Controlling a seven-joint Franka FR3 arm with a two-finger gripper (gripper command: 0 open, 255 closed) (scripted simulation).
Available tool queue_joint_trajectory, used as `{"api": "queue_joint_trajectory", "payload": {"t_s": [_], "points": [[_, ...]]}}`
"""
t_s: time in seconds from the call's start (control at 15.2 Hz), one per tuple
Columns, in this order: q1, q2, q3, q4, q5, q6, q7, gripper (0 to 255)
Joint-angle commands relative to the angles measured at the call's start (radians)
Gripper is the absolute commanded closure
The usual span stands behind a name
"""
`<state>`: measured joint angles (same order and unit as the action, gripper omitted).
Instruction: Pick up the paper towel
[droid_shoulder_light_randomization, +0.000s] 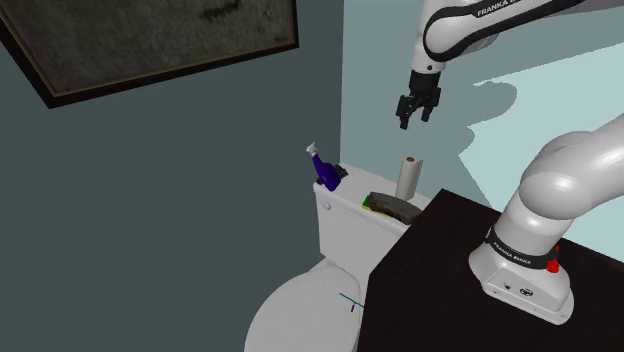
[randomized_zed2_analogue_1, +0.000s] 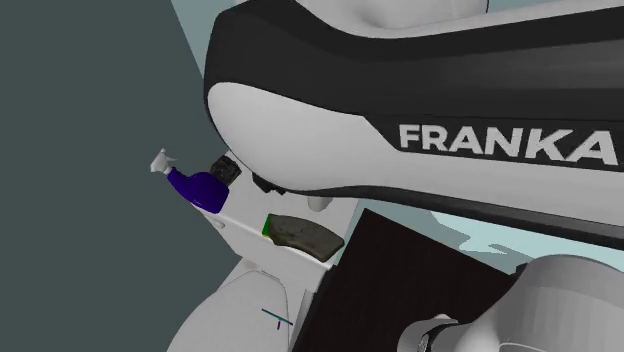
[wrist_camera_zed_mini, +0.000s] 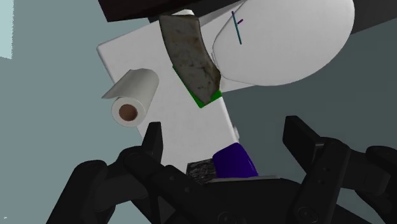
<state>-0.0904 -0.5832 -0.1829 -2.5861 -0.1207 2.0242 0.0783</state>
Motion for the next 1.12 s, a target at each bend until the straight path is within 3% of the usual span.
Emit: {"api": "queue_joint_trajectory", "payload": {"t_s": [0.0, 0.59, 1.06], "points": [[-0.013, 0.053, -0.026, -0.015, -0.016, 0.076, -0.019, 0], [-0.048, 0.353, -0.135, -0.021, -0.034, 0.403, -0.107, 0], [-0.064, 0.642, -0.195, 0.056, 0.080, 0.625, -0.243, 0]]}}
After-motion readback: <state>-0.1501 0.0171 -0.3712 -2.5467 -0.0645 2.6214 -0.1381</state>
